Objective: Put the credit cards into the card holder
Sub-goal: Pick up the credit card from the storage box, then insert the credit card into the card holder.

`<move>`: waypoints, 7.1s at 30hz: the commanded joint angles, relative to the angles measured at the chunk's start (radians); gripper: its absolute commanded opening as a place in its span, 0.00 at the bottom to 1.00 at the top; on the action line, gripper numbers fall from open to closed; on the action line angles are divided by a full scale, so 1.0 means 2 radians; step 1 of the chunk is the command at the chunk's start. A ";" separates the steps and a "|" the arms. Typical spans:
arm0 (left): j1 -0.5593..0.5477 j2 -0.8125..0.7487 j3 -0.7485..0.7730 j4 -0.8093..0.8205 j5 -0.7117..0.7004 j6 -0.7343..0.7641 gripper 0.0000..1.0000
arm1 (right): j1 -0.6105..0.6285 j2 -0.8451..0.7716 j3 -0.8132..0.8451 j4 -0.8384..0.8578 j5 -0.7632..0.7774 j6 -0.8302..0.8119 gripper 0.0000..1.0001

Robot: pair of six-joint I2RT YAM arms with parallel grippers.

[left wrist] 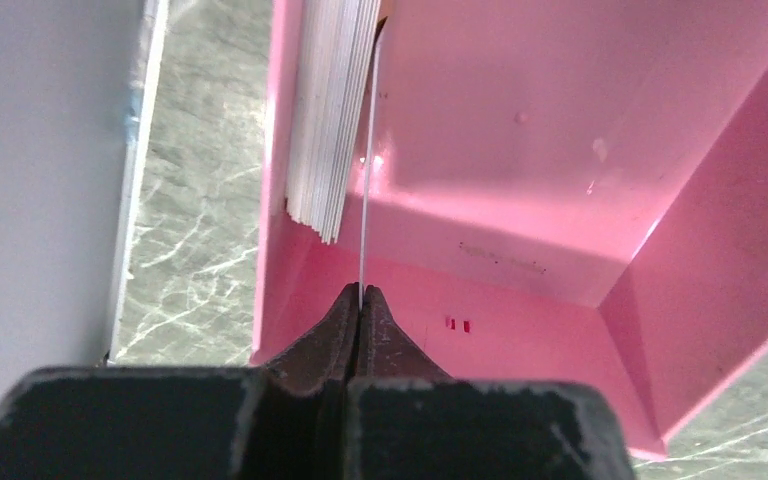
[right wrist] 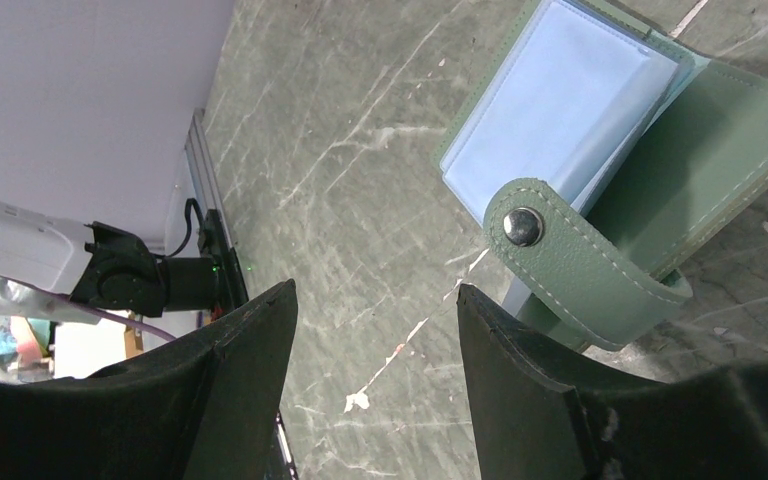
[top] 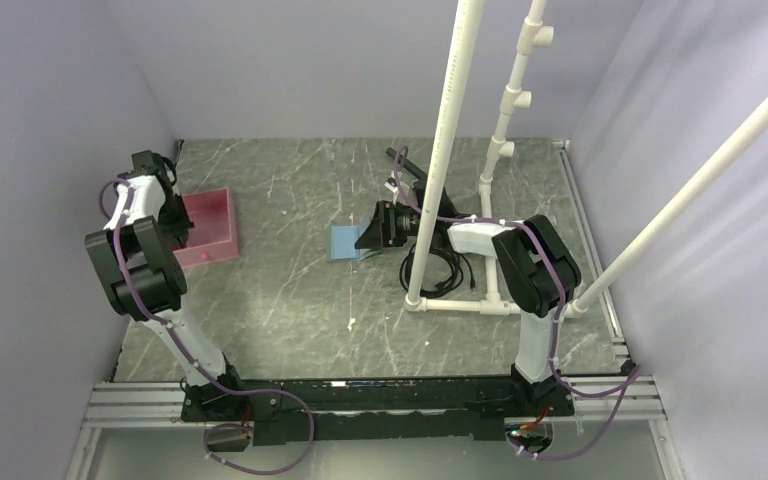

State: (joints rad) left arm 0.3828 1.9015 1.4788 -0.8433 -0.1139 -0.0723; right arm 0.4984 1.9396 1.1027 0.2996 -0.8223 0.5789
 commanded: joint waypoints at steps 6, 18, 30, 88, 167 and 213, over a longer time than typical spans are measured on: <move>0.001 -0.037 0.036 -0.012 -0.004 -0.013 0.00 | 0.002 -0.004 0.019 0.016 -0.012 -0.010 0.63; 0.002 -0.063 0.035 0.010 0.003 -0.022 0.00 | 0.002 0.001 0.022 0.014 -0.014 -0.012 0.62; 0.002 -0.102 0.083 -0.025 0.109 -0.039 0.00 | 0.002 -0.005 0.025 -0.015 0.015 -0.029 0.63; -0.342 0.014 -0.336 1.051 0.522 -0.623 0.19 | -0.080 -0.045 -0.072 0.333 0.012 0.299 0.00; -0.307 0.019 -0.204 0.356 0.339 -0.301 0.03 | -0.026 0.133 0.127 -0.060 0.043 0.064 0.00; -0.319 0.023 -0.201 0.353 0.300 -0.317 0.00 | 0.025 0.133 0.183 -0.103 0.017 0.002 0.20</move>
State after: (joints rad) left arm -0.2291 1.9133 1.0805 -0.1291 0.4973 -0.7006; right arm 0.5320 2.1918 1.4532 -0.0711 -0.6769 0.4904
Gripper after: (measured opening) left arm 0.009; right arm 0.232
